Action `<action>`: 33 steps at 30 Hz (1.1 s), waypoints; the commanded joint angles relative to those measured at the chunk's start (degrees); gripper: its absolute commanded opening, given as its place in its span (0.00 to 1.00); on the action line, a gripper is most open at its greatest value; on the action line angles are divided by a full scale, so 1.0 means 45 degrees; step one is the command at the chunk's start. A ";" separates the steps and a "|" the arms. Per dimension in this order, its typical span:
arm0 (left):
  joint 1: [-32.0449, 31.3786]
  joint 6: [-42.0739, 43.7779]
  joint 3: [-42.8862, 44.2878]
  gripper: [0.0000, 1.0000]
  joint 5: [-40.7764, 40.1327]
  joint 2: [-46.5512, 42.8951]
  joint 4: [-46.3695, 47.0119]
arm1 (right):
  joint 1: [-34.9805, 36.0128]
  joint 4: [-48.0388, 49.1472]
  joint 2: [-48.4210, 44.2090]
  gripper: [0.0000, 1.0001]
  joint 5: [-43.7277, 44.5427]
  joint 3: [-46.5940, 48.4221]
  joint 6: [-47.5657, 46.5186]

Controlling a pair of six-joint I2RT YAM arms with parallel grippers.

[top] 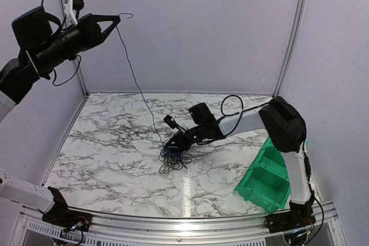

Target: Untangle the cables

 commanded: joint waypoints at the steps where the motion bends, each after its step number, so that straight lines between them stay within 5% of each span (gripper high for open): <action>1: -0.0063 0.1167 0.1294 0.00 -0.1056 -0.0300 -0.0355 | -0.0014 -0.0357 0.0391 0.40 0.0454 0.0214 -0.0211; 10: -0.0067 0.2869 0.4761 0.00 -0.2340 0.0337 -0.1043 | -0.0021 -0.0539 0.0648 0.41 0.0560 0.0318 -0.0283; 14: -0.0063 0.2990 0.4794 0.00 -0.2655 0.0568 -0.1028 | -0.0025 -0.0625 0.0708 0.42 0.0429 0.0451 -0.0263; 28: -0.0066 0.2484 -0.1857 0.00 -0.2781 -0.0626 -0.0683 | -0.0141 -0.5431 -0.2496 0.68 0.0619 0.2741 -0.3960; 33: -0.0053 0.2509 -0.3817 0.00 -0.2191 -0.0616 -0.0376 | -0.0429 -0.7023 -0.3610 0.70 0.0996 0.3189 -0.5146</action>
